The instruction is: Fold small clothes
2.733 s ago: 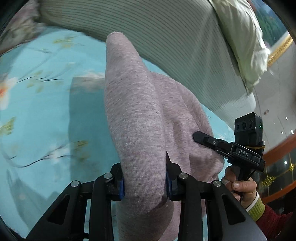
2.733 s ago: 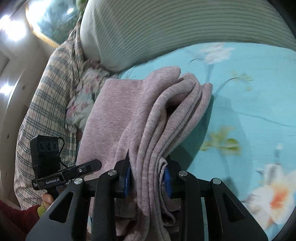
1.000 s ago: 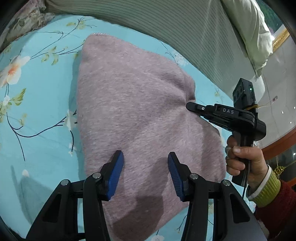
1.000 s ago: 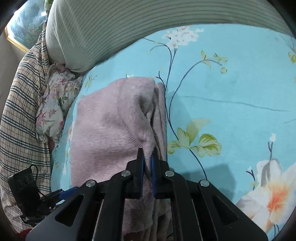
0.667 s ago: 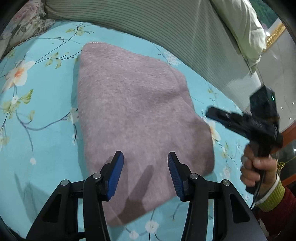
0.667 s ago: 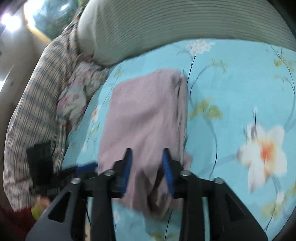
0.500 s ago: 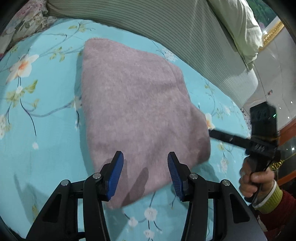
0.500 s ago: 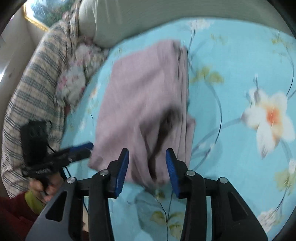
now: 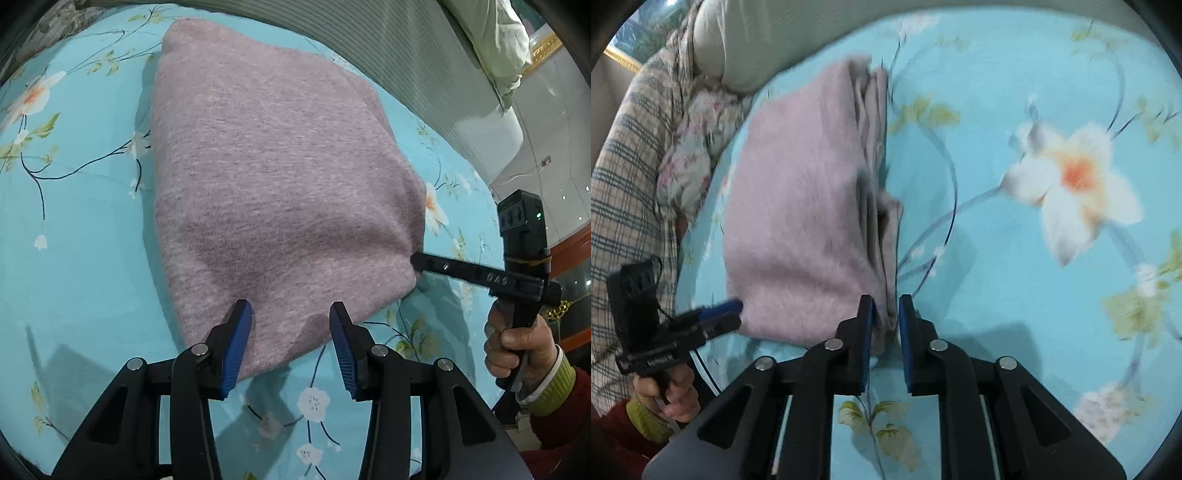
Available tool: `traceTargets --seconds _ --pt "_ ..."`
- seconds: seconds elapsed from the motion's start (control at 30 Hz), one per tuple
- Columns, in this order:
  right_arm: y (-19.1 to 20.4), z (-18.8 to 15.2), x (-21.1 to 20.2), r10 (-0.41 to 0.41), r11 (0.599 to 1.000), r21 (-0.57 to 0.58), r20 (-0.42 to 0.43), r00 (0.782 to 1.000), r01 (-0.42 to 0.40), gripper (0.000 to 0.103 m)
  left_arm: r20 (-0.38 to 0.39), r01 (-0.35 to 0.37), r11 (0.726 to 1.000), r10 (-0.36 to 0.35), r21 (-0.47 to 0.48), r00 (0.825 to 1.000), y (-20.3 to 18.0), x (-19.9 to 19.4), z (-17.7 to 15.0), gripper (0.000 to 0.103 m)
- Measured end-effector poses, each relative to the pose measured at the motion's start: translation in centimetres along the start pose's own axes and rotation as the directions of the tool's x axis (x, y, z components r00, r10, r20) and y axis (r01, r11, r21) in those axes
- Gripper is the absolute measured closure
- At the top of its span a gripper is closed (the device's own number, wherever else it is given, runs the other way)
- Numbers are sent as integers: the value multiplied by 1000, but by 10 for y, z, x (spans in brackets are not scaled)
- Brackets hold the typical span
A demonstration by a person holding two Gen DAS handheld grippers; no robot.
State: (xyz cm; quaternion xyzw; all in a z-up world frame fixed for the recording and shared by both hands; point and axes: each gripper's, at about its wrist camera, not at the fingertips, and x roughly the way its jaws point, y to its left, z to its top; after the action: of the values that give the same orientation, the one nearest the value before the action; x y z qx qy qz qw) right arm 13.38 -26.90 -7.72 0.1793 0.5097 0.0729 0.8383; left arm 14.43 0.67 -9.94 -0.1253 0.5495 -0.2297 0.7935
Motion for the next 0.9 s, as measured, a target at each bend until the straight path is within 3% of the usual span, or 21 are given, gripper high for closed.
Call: traceTargets --seconds 0.13,0.27,0.43,0.57,0.6,0.7,0.9 --pt "22 31 -23 67 997 -42 112 991 -63 87 24 3 1000 -4 17 1000 -3 -24 5 59" --pt "56 73 13 134 988 -96 110 985 -123 87 92 10 1000 -10 -3 996 -2 -39 29 59" --pt "59 122 67 121 993 -25 128 984 -119 87 185 -36 997 50 -74 981 11 -33 78 59" --pt "34 139 94 43 996 72 108 993 -51 93 189 -80 989 104 -128 976 26 -15 107 60" --pt "21 139 103 16 993 115 87 996 -26 103 184 -91 986 116 -140 976 30 -10 112 61" --pt "5 136 112 46 987 149 89 995 -59 103 161 -105 979 133 -174 978 45 2 121 70" --pt "9 140 115 35 990 135 97 995 -48 103 141 -117 979 142 -167 980 53 21 136 73"
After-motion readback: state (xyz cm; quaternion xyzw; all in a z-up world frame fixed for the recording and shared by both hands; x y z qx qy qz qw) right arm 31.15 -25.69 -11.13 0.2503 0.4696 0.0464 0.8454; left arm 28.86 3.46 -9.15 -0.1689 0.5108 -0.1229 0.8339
